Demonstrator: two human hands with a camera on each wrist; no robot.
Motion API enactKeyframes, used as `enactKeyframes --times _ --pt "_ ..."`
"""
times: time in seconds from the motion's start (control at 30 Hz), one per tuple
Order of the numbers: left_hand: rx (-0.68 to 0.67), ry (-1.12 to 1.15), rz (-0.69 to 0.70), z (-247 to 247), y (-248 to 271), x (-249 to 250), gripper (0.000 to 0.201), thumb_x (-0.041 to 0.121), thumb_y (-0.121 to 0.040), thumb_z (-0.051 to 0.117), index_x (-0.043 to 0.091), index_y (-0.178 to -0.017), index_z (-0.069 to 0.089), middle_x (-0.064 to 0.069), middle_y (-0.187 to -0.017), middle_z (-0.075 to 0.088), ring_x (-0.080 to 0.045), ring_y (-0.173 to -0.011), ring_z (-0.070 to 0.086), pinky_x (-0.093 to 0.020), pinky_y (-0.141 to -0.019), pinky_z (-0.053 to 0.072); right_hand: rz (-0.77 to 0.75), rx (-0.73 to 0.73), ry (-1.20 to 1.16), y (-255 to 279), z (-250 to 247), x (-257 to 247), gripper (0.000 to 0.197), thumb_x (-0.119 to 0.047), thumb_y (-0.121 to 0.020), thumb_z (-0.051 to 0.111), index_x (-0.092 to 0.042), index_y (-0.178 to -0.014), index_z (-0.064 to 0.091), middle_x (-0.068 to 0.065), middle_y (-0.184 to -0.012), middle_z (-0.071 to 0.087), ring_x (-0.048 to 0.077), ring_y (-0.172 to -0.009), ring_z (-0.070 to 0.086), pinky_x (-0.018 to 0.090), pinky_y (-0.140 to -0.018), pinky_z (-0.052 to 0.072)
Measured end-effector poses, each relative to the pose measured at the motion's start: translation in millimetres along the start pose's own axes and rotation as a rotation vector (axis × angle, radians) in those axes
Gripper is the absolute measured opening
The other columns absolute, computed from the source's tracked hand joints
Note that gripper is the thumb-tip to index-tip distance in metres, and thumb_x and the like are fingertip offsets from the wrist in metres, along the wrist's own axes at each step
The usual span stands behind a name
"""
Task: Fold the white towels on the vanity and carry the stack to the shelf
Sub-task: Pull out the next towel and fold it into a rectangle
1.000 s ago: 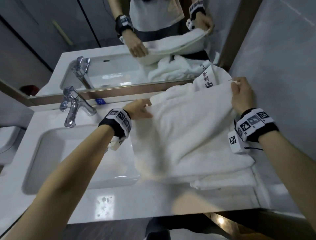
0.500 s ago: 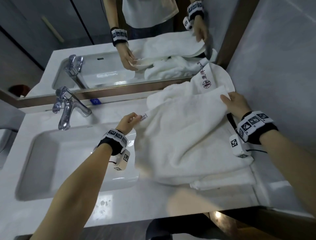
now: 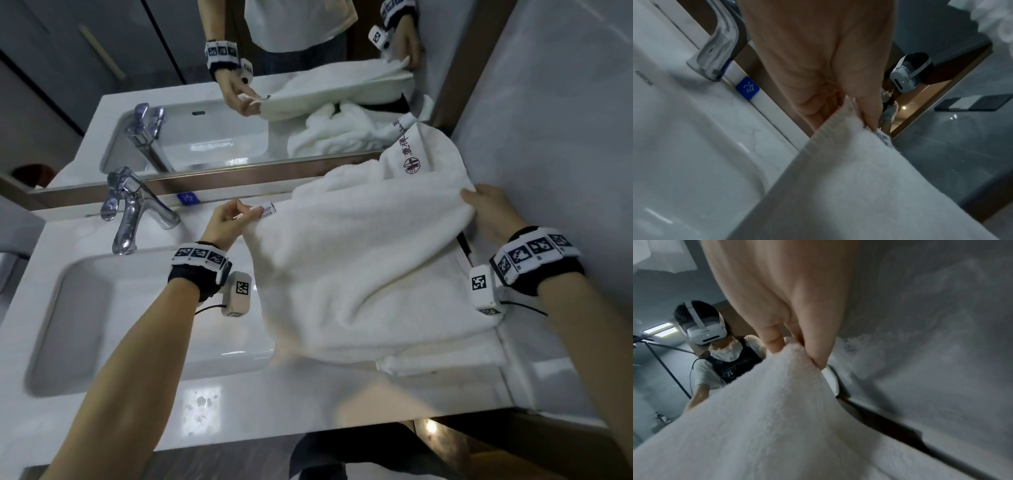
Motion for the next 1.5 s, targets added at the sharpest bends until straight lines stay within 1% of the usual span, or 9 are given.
enactKeyframes --times 0.17,0.27,0.37,0.53,0.77,0.9,1.1,1.33,1.5 --pt "0.123 -0.029 -0.144 15.8 1.8 -24.0 0.024 0.018 -0.082 0.072 0.016 -0.073 0.049 -0.014 -0.082 0.058 -0.024 -0.067 0.056 -0.036 -0.063 0.046 0.04 0.028 0.155 -6.1 11.9 8.7 0.024 -0.026 -0.082 0.054 -0.017 -0.06 0.049 0.005 -0.074 0.054 0.019 -0.076 0.048 0.032 -0.066 0.035" --pt "0.188 0.002 -0.344 22.3 1.7 -47.0 0.03 0.026 -0.084 0.069 0.006 -0.098 0.052 -0.017 -0.106 0.057 -0.029 -0.093 0.057 -0.042 -0.086 0.051 0.076 -0.049 0.253 -15.1 20.2 13.5 0.011 -0.021 -0.081 0.061 -0.01 -0.078 0.065 0.009 -0.092 0.063 0.022 -0.086 0.057 0.032 -0.078 0.042" --pt "0.073 -0.098 -0.487 31.3 8.3 -59.0 0.036 0.037 -0.094 0.052 0.003 -0.085 0.059 -0.009 -0.085 0.059 -0.025 -0.083 0.058 -0.033 -0.083 0.049 0.088 -0.085 0.225 -22.7 27.4 9.9 0.026 -0.028 -0.085 0.063 -0.007 -0.1 0.067 0.014 -0.106 0.065 0.026 -0.1 0.06 0.037 -0.092 0.044" --pt "0.061 -0.235 -0.428 39.2 12.3 -63.6 0.027 0.034 -0.099 0.038 0.008 -0.097 0.047 -0.011 -0.096 0.051 -0.022 -0.095 0.049 -0.036 -0.092 0.041 0.115 -0.145 0.256 -26.7 32.7 7.9 0.05 -0.042 -0.089 0.057 -0.006 -0.123 0.057 0.017 -0.129 0.058 0.034 -0.118 0.055 0.048 -0.104 0.041" --pt "0.204 0.037 -0.186 33.5 8.6 -30.0 0.018 0.013 -0.101 0.034 0.018 -0.083 0.037 0.0 -0.076 0.039 -0.014 -0.069 0.039 -0.028 -0.064 0.035 -0.114 0.131 0.366 -31.8 21.9 -10.6 0.047 -0.042 -0.096 0.038 0.0 -0.107 0.056 0.027 -0.116 0.059 0.039 -0.104 0.056 0.041 -0.088 0.043" --pt "0.238 0.155 -0.143 39.5 -2.3 -12.3 0.006 0.011 -0.101 0.032 0.01 -0.107 0.033 0.001 -0.086 0.047 -0.017 -0.083 0.048 -0.029 -0.077 0.043 -0.151 0.256 0.412 -38.7 26.8 -30.8 0.054 -0.042 -0.098 0.03 0.005 -0.111 0.054 0.03 -0.122 0.056 0.044 -0.11 0.052 0.045 -0.092 0.041" --pt "0.241 0.101 -0.22 43.7 -15.7 -25.9 0.007 0.014 -0.101 0.032 0.011 -0.107 0.03 0.001 -0.088 0.046 -0.021 -0.096 0.044 -0.037 -0.085 0.04 -0.101 0.305 0.488 -55.0 28.3 -39.6 0.065 -0.041 -0.1 0.024 0.011 -0.108 0.06 0.037 -0.115 0.058 0.048 -0.106 0.054 0.046 -0.091 0.042" --pt "0.248 -0.046 -0.401 54.7 -13.8 -41.5 0.028 0.035 -0.1 0.031 0.007 -0.105 0.034 -0.01 -0.09 0.046 -0.024 -0.096 0.054 -0.036 -0.082 0.041 -0.027 0.123 0.494 -62.7 38.4 -25.3 0.059 -0.036 -0.101 0.03 0.015 -0.107 0.058 0.037 -0.117 0.056 0.046 -0.106 0.054 0.044 -0.09 0.041" --pt "0.089 -0.154 -0.502 60.4 4.8 -57.7 0.068 0.047 -0.1 0.017 -0.005 -0.135 0.043 -0.021 -0.138 0.048 -0.033 -0.131 0.045 -0.042 -0.113 0.032 0.202 -0.035 0.409 -48.8 37.6 6.3 0.067 -0.05 -0.093 0.041 0.007 -0.126 0.051 0.028 -0.134 0.051 0.038 -0.123 0.049 0.039 -0.101 0.038"
Point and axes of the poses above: each hand's wrist, its own y-axis away from the middle knuckle, its own z-axis out of the palm, x = y × z, the point moved 4 cm from there along -y, towards the middle knuckle
